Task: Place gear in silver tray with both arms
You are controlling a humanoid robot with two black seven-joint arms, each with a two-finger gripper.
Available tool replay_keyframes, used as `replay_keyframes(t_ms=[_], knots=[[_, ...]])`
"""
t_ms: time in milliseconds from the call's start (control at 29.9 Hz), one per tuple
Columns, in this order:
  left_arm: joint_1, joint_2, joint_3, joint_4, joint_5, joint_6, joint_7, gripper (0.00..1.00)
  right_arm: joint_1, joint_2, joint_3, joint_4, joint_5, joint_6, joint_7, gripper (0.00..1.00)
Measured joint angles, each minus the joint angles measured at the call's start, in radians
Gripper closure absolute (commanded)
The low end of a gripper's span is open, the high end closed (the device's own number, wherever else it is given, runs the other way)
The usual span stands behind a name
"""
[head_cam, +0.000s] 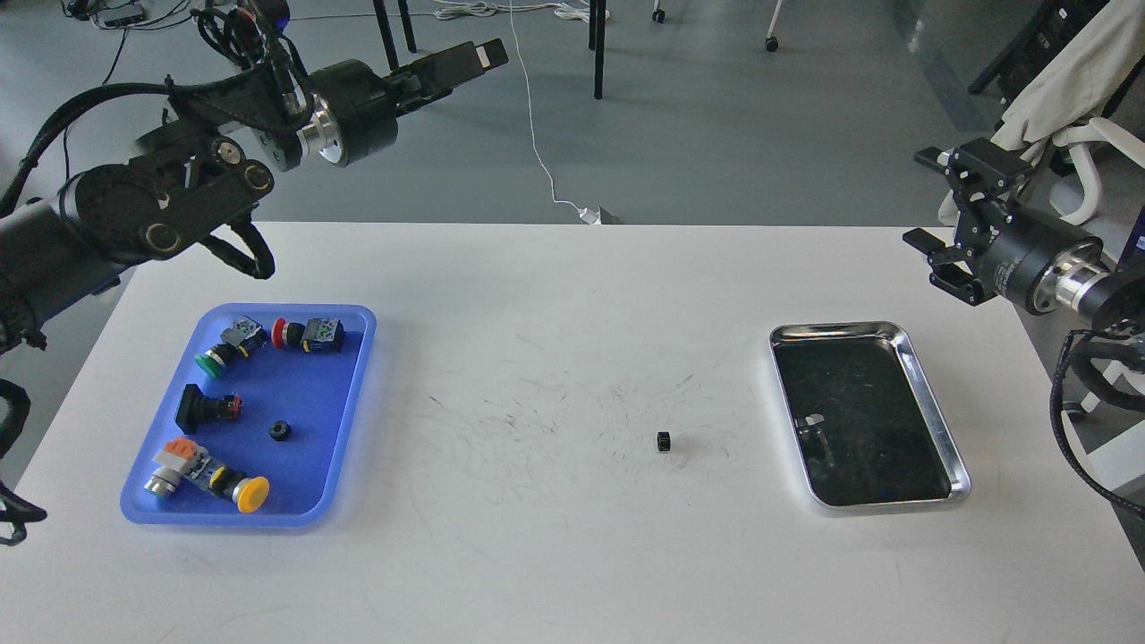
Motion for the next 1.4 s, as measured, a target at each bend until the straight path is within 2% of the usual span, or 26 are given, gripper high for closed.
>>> replay_keyframes(t_ms=[100, 267, 368, 535, 735, 902, 936, 1036, 1136, 1203, 1236, 1303, 1403], knots=[[0.005, 0.009, -0.002, 0.075, -0.092, -0.039, 0.0, 0.03, 0.068, -0.035, -0.086, 0.008, -0.014, 0.001, -0.002, 0.01], [0.012, 0.014, -0.012, 0.214, -0.311, -0.191, 0.0, 0.02, 0.18, -0.069, -0.208, 0.06, -0.083, 0.001, -0.003, 0.02], [0.022, 0.014, -0.015, 0.282, -0.434, -0.248, 0.0, 0.02, 0.239, -0.083, -0.261, 0.089, -0.143, 0.001, -0.003, 0.02], [0.051, 0.036, -0.039, 0.345, -0.567, -0.294, 0.0, 0.02, 0.325, -0.086, -0.351, 0.104, -0.257, 0.006, -0.002, 0.02], [0.125, 0.056, -0.074, 0.367, -0.634, -0.301, 0.0, 0.02, 0.393, -0.077, -0.46, 0.118, -0.325, 0.06, 0.012, 0.01], [0.185, 0.077, -0.161, 0.394, -0.683, -0.301, 0.001, 0.01, 0.469, -0.061, -0.544, 0.12, -0.401, 0.116, 0.037, 0.01], [0.196, 0.078, -0.177, 0.398, -0.689, -0.301, 0.015, 0.01, 0.484, -0.053, -0.56, 0.12, -0.422, 0.12, 0.04, 0.01], [0.225, 0.078, -0.251, 0.417, -0.736, -0.301, 0.117, 0.01, 0.528, -0.032, -0.603, 0.121, -0.487, 0.124, 0.045, 0.01], [0.253, 0.082, -0.351, 0.434, -0.813, -0.3, 0.264, 0.01, 0.562, 0.005, -0.64, 0.121, -0.557, 0.125, 0.059, 0.01], [0.262, 0.084, -0.388, 0.443, -0.848, -0.3, 0.337, 0.01, 0.585, 0.033, -0.672, 0.121, -0.615, 0.125, 0.065, 0.01], [0.264, 0.085, -0.4, 0.448, -0.862, -0.3, 0.364, 0.01, 0.597, 0.045, -0.684, 0.121, -0.644, 0.125, 0.068, 0.01], [0.267, 0.087, -0.414, 0.453, -0.884, -0.3, 0.391, 0.01, 0.624, 0.068, -0.714, 0.121, -0.707, 0.125, 0.077, 0.01], [0.275, 0.087, -0.427, 0.455, -0.919, -0.301, 0.403, 0.01, 0.655, 0.103, -0.755, 0.119, -0.772, 0.125, 0.093, 0.01]])
